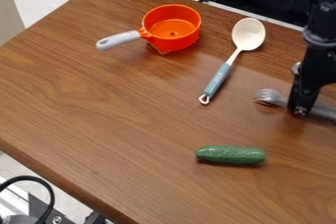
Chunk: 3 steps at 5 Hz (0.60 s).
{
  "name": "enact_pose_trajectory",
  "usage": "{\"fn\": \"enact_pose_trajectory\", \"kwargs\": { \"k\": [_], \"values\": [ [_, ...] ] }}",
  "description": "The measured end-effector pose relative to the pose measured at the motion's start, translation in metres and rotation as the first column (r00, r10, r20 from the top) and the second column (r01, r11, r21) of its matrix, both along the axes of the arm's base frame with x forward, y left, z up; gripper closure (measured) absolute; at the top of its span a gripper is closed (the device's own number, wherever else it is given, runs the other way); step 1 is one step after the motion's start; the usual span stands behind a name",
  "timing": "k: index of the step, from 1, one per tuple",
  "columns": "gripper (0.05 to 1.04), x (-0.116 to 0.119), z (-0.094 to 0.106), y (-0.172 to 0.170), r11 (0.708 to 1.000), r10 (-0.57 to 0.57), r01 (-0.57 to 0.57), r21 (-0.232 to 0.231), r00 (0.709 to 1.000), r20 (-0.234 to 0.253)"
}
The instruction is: Move the fork in the bottom middle of the table
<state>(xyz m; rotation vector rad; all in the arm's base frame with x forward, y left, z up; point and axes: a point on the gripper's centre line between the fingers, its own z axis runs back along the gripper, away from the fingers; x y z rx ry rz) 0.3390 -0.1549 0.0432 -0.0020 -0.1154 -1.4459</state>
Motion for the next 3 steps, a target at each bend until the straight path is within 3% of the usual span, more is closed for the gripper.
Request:
{"fn": "enact_pose_trajectory", "kwargs": {
  "k": [1, 2, 3],
  "values": [
    [0.971, 0.009, 0.028, 0.007, 0.998, 0.069, -0.069, -0.005, 0.992, 0.104],
    [0.971, 0.009, 0.037, 0.016, 0.992, 0.125, -0.125, -0.001, 0.986, 0.107],
    [0.971, 0.004, 0.052, 0.031, 0.971, 0.238, -0.239, -0.011, 0.963, 0.127]
  ]
}}
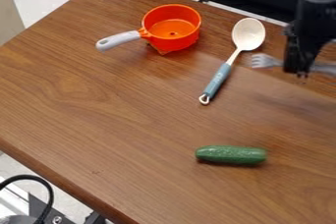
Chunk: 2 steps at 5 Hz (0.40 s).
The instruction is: Move the fork in the bottom middle of the table
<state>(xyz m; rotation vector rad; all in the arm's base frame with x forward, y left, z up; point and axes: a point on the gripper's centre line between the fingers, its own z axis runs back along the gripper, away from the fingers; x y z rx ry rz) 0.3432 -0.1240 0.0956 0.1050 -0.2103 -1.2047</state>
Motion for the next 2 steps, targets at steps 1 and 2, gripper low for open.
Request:
{"fn": "enact_pose_trajectory", "kwargs": {
  "k": [1, 2],
  "values": [
    [0.971, -0.022, 0.003, 0.029, 0.989, 0.149, -0.148, 0.016, 0.988, -0.028],
    [0.971, -0.053, 0.004, 0.065, 0.946, 0.323, -0.323, -0.010, 0.946, -0.013]
  ]
}}
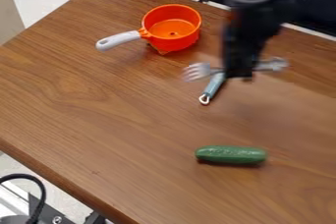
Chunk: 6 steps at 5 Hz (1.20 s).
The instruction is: Move the fork in the bottom middle of the table
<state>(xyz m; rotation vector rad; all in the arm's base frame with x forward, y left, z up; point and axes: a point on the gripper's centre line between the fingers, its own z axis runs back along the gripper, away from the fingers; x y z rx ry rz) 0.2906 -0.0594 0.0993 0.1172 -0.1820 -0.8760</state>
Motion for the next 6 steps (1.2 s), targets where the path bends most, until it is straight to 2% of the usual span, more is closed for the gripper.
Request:
{"fn": "enact_pose_trajectory", "kwargs": {
  "k": [1, 2, 3, 4, 5, 6],
  "values": [
    [0.971, -0.032, -0.006, 0.026, 0.995, 0.085, -0.085, -0.044, 0.996, 0.000],
    [0.971, -0.052, -0.012, 0.041, 0.962, 0.263, -0.263, -0.071, 0.965, -0.007],
    [0.971, -0.061, -0.021, 0.050, 0.898, 0.434, -0.434, -0.067, 0.901, -0.022],
    [0.971, -0.066, -0.040, 0.052, 0.764, 0.638, -0.640, -0.088, 0.768, -0.045],
    [0.971, -0.068, -0.048, 0.049, 0.677, 0.729, -0.732, -0.074, 0.681, -0.066],
    [0.971, -0.076, -0.058, 0.050, 0.575, 0.809, -0.812, -0.101, 0.582, -0.077]
  ]
}}
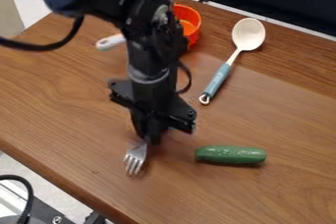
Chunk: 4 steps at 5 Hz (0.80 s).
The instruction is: Move the fork in the bottom middle of the table
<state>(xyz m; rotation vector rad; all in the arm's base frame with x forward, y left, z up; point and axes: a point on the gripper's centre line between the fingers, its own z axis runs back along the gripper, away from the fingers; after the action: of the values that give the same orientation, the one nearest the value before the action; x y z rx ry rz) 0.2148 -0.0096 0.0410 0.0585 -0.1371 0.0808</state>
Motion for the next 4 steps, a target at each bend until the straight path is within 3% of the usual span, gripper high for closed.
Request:
{"fn": "enact_pose_trajectory", "kwargs": {
  "k": [1, 2, 3, 4],
  "values": [
    [0.971, -0.0043, -0.0044, -0.0021, 0.995, 0.082, -0.084, -0.054, 0.996, -0.041],
    [0.934, -0.0013, -0.0081, -0.0055, 0.992, 0.105, -0.110, -0.057, 0.992, -0.072],
    [0.731, -0.0010, -0.0070, -0.0058, 0.993, 0.097, -0.101, -0.056, 0.992, -0.077],
    [0.454, -0.0025, -0.0063, -0.0035, 0.996, 0.062, -0.067, -0.051, 0.994, -0.092]
  ]
}}
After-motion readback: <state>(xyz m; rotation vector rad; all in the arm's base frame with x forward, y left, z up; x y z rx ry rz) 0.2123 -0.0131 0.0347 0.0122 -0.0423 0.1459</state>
